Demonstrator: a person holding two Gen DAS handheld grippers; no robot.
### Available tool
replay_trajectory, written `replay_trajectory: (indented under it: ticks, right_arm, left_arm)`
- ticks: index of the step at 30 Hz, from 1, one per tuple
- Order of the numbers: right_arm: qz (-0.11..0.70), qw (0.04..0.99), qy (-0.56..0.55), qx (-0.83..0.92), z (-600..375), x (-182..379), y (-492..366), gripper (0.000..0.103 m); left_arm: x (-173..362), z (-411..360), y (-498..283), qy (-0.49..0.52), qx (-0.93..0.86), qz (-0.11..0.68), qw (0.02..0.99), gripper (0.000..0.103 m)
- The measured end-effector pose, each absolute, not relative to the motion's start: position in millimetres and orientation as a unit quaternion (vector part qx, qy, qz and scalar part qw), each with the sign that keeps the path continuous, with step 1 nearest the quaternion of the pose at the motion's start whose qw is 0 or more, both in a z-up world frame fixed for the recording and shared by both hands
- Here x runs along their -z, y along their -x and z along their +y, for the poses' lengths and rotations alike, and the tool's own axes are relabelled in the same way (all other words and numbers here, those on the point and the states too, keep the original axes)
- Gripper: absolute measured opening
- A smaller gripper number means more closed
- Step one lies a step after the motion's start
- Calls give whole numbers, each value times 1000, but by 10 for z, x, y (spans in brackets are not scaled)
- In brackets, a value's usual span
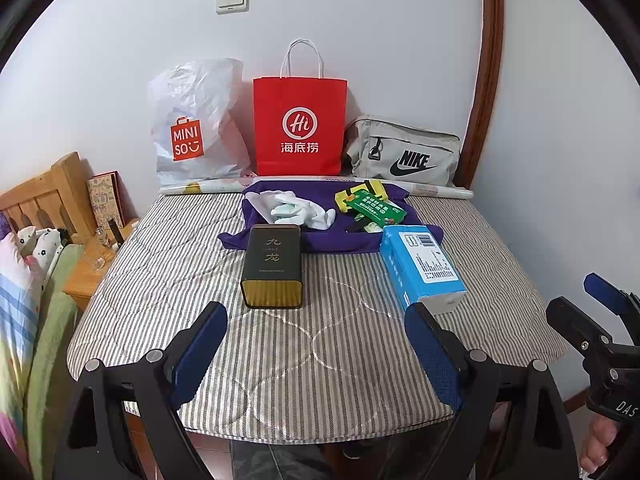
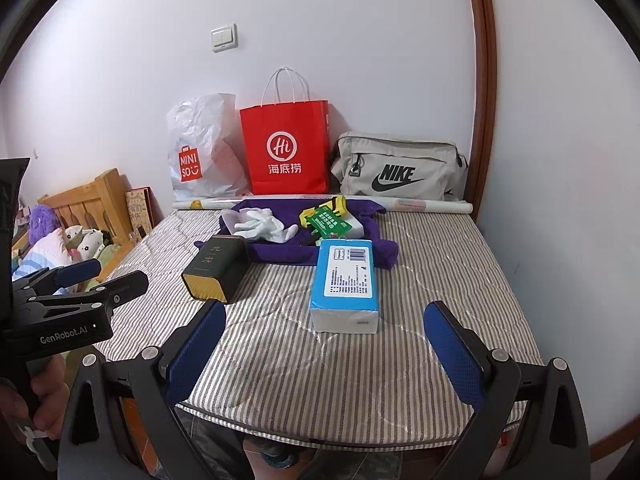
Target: Organize soft objects
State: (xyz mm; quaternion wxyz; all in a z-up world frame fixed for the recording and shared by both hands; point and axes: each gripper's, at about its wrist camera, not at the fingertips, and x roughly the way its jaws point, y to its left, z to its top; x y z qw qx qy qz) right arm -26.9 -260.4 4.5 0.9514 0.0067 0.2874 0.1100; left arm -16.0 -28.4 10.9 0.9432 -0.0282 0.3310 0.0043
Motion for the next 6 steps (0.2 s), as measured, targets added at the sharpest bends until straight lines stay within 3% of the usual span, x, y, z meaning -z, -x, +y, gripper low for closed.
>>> replay_trajectory:
  ticks: [6]
  right_arm:
    - [291, 950, -7, -113, -2610, -21, 253, 98]
  left_arm:
    - [-84, -281, 152, 27, -6, 331, 943, 90]
